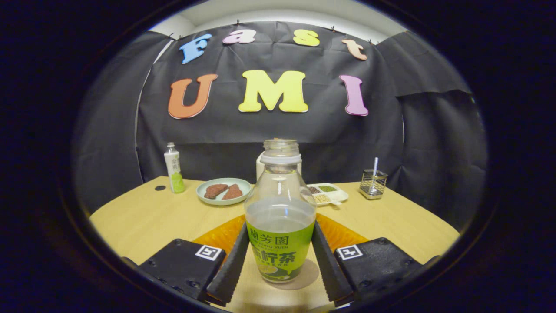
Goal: Take the bottle from table, then pour the juice into the cup, finally place the bottle on the coaster
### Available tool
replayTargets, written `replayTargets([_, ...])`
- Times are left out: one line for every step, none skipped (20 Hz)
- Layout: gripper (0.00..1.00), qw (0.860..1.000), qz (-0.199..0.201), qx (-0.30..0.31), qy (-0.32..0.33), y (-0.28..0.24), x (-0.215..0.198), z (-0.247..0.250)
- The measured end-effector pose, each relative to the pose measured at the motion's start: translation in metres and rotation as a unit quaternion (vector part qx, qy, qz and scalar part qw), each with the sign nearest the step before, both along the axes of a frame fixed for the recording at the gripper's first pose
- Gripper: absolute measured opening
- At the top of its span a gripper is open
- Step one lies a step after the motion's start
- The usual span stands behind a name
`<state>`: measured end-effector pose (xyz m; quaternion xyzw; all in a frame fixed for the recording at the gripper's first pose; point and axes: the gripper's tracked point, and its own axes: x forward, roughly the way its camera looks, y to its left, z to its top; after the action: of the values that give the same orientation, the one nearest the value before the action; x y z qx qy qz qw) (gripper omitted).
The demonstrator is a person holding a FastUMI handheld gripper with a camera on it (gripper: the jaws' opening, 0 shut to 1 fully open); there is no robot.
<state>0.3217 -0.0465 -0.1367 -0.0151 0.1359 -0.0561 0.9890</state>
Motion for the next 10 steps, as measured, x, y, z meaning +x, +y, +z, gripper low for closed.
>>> replayTargets([0.81,1.000,-0.002,0.003,0.006,-0.001,0.000,-0.004])
replayTargets([0.82,1.000,-0.007,0.006,0.010,-0.003,0.001,-0.006])
replayTargets([0.82,1.000,-0.013,0.008,0.011,-0.004,0.002,-0.007])
replayTargets([0.82,1.000,-0.018,0.009,0.012,-0.006,0.001,-0.009])
replayTargets([0.82,1.000,-0.021,0.009,0.012,-0.005,0.002,-0.011])
replayTargets([0.82,1.000,-0.026,0.009,0.013,-0.008,0.002,-0.013])
replayTargets([0.82,1.000,-0.026,0.012,0.012,-0.007,0.002,-0.015])
replayTargets([0.82,0.999,-0.028,0.016,0.008,-0.008,0.002,-0.013])
replayTargets([0.82,0.999,-0.029,0.021,0.005,-0.009,0.002,-0.014])
replayTargets([0.82,0.999,-0.029,0.024,0.002,-0.010,0.003,-0.014])
